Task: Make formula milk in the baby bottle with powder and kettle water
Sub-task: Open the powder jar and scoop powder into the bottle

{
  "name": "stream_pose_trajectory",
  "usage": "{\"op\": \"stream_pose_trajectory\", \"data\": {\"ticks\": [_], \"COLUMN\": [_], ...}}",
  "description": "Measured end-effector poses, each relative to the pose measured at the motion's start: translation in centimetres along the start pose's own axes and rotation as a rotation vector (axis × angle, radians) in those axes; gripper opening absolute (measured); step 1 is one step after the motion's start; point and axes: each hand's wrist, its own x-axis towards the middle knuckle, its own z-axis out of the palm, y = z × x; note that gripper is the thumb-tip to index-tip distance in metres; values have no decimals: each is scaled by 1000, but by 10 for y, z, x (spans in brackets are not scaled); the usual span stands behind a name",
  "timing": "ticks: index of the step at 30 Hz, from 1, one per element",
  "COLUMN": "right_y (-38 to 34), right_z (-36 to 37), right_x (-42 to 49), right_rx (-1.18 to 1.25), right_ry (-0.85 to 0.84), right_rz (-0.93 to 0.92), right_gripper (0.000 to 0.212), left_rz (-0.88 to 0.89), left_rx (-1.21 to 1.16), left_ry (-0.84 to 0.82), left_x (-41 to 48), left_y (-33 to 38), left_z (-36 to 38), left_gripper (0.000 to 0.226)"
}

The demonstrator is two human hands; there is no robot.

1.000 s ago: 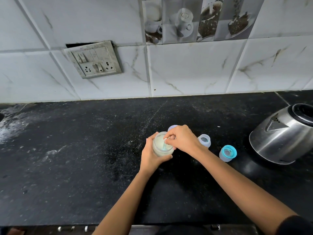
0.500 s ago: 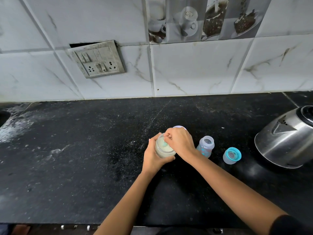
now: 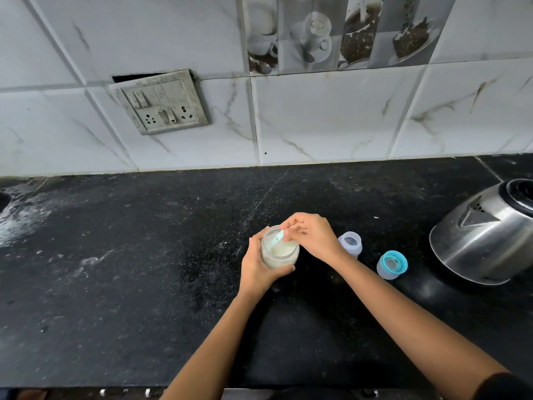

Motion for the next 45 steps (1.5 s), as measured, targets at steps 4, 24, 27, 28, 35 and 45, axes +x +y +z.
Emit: {"op": "stream_pose_trajectory", "data": {"ticks": [4, 24, 27, 28, 35, 45], "right_y": [2, -16, -17, -17, -11, 12], "right_z": [-9, 23, 19, 15, -16, -19], "right_x": [0, -4, 0, 2, 5, -10], "right_rx": [42, -373, -278, -241, 117, 373], "right_ry": [1, -123, -130, -114, -15, 184], "right_rz": [79, -15, 29, 45, 193, 349], "right_gripper": [16, 18, 18, 18, 16, 18], "left_rz": [-5, -53, -54, -54, -74, -108], "left_rx": [5, 7, 24, 30, 49, 53], "left_ry": [0, 3, 8, 11, 49, 78], "left_x": [0, 0, -1, -1, -1, -4], "left_y": [0, 4, 6, 6, 9, 13], "left_z": [0, 4, 4, 4, 3, 8], "left_gripper": [90, 91, 92, 92, 88, 87]}}
